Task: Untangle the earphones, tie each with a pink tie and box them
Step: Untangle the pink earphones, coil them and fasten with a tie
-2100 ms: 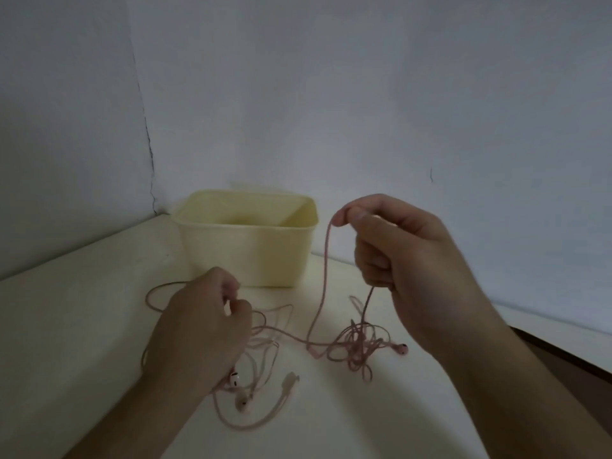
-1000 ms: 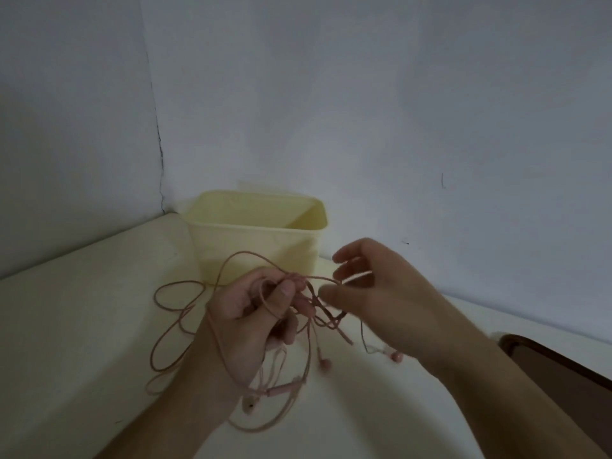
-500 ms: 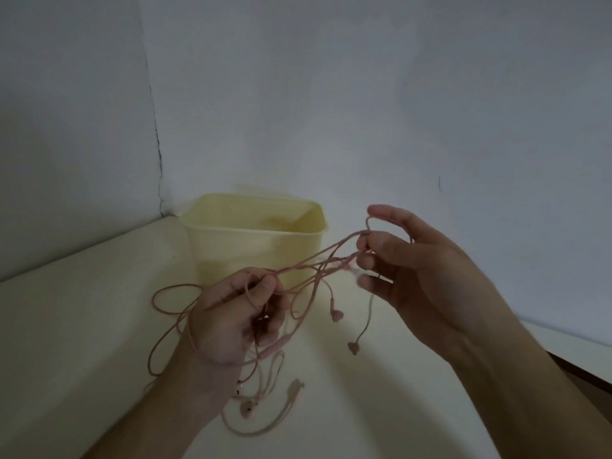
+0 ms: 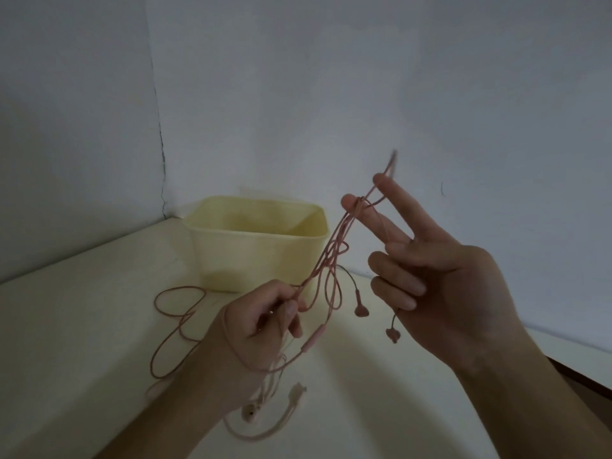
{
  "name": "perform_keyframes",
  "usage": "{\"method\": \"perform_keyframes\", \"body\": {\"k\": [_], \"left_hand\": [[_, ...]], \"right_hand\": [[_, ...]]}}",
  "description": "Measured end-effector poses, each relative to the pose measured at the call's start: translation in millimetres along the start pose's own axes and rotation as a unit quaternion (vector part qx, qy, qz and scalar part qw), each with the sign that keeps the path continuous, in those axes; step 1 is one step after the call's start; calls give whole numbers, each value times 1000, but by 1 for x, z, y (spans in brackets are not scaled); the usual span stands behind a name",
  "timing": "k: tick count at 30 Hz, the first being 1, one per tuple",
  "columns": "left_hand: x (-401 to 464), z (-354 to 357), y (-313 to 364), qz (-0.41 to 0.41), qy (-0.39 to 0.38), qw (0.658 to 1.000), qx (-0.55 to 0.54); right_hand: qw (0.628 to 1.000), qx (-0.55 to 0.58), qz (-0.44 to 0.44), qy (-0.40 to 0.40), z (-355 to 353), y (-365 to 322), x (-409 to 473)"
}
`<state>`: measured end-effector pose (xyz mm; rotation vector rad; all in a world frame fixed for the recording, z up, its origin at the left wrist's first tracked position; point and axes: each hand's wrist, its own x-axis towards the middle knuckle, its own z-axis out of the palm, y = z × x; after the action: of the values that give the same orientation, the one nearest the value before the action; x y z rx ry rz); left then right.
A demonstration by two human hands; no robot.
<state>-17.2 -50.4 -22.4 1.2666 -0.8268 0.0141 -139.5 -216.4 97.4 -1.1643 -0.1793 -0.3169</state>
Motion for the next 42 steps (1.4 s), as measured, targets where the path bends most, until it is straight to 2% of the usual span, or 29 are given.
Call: {"method": "perform_keyframes", "body": {"k": [6,7,10,12,15,17,18,20,24,28,34,39,42], "left_hand": [[10,-19,-3,-69,-72,995,-24],[9,-24,-2,-89,-72,993,-7],[4,-35,4,-109,-38,984,136],[3,-42,3,-115,7,973,198],[8,-41,7,-162,174,955,180],[9,-37,21,-86,234,946,206],[9,-34,29,-41,235,949,207],[4,-24,42,23,181,968,171],[-4,-9,44,7,54,985,163],[-4,-11,45,-21,43,993,105],[-1,-12,52,-59,76,995,-20],[5,-19,51,-106,116,970,-185],[7,-21,51,-126,115,963,-210]], "right_hand": [[1000,-18,8,4,1,-3,0],[1000,-29,5,5,2,-3,-1],[999,-51,-4,16,3,-5,-1],[998,-60,-8,22,3,-6,-1],[997,-77,-11,26,4,-5,-1],[995,-96,-12,27,5,-3,-2],[994,-109,-9,26,6,-1,-1],[991,-129,7,21,9,5,-2],[986,-157,47,-9,20,22,-2],[978,-200,53,14,24,33,-1],[956,-252,34,144,8,28,5],[966,-158,35,201,-2,18,9],[976,-94,30,194,-4,10,8]]}}
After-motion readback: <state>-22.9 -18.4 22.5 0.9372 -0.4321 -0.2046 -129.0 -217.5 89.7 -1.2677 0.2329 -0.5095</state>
